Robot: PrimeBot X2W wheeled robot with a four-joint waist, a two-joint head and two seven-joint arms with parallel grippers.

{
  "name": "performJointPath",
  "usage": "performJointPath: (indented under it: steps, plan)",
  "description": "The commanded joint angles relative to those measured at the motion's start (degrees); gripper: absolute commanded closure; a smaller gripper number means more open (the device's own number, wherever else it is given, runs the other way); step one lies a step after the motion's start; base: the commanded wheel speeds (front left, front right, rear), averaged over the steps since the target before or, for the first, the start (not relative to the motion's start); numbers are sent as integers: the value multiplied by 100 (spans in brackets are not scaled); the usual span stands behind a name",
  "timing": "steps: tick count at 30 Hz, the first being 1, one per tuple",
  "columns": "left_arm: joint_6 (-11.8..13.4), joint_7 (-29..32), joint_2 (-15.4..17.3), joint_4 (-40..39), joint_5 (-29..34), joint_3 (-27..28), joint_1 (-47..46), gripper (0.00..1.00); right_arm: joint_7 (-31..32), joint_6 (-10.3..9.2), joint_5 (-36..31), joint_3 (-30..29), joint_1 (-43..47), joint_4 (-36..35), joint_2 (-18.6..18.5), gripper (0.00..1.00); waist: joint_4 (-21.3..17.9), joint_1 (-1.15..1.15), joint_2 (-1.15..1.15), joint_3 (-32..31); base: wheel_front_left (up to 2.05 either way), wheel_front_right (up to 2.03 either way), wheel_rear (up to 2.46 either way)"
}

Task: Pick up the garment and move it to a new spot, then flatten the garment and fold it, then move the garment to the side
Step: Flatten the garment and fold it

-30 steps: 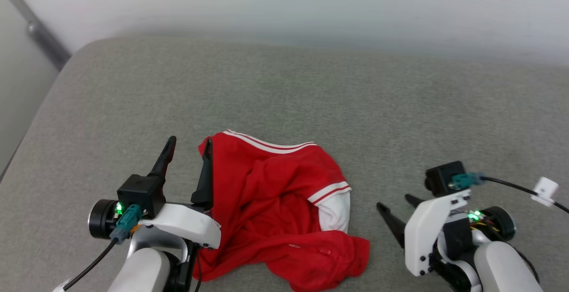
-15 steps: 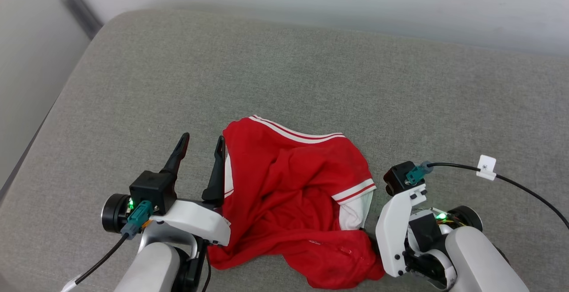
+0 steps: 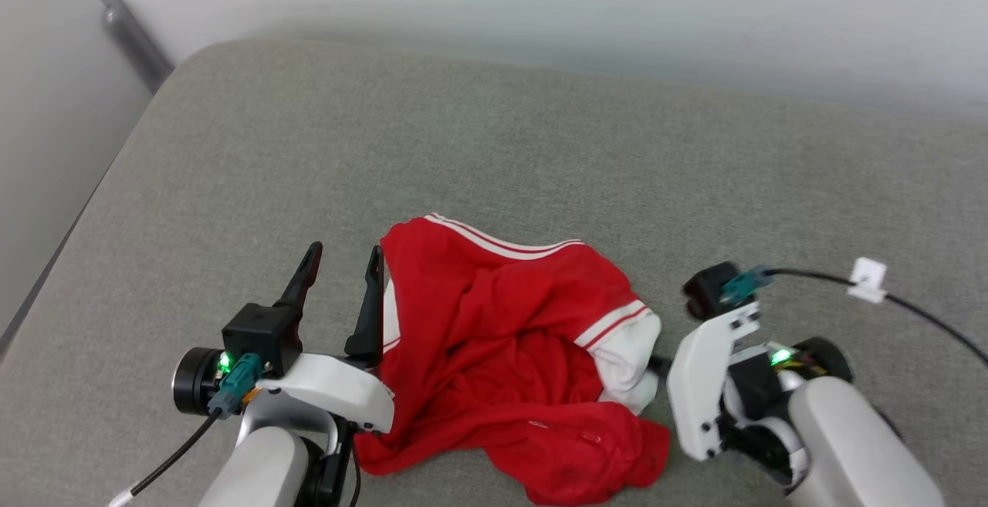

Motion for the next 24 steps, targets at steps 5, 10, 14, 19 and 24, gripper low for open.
performJointPath:
  steps: [5, 10, 14, 19, 24]
  plan:
    - [60, 5, 84, -48, -43, 33, 152, 0, -128, -5, -180, -538, 16, -393, -241, 100, -277, 0, 0, -189, 0, 0, 0]
    - [145, 37, 140, -131, -61, 83, 254, 0, -5, -5, -431, -1452, 279, -831, -428, 100, -550, 0, 0, -256, 0, 0, 0]
    - [191, 75, 185, -200, -87, 110, 314, 0, 170, -5, -602, -2337, 577, -1027, -487, 100, -737, 0, 0, -246, 0, 0, 0]
    - [217, 132, 231, -255, -100, 96, 325, 0, 341, -4, -876, -3209, 1092, -987, -323, 100, -867, 0, 0, -211, 0, 0, 0]
    - [263, 181, 275, -298, -112, 111, 347, 0, 1, -4, -920, -3507, 1369, -671, 100, 100, -977, 0, 0, -177, 0, 0, 0]
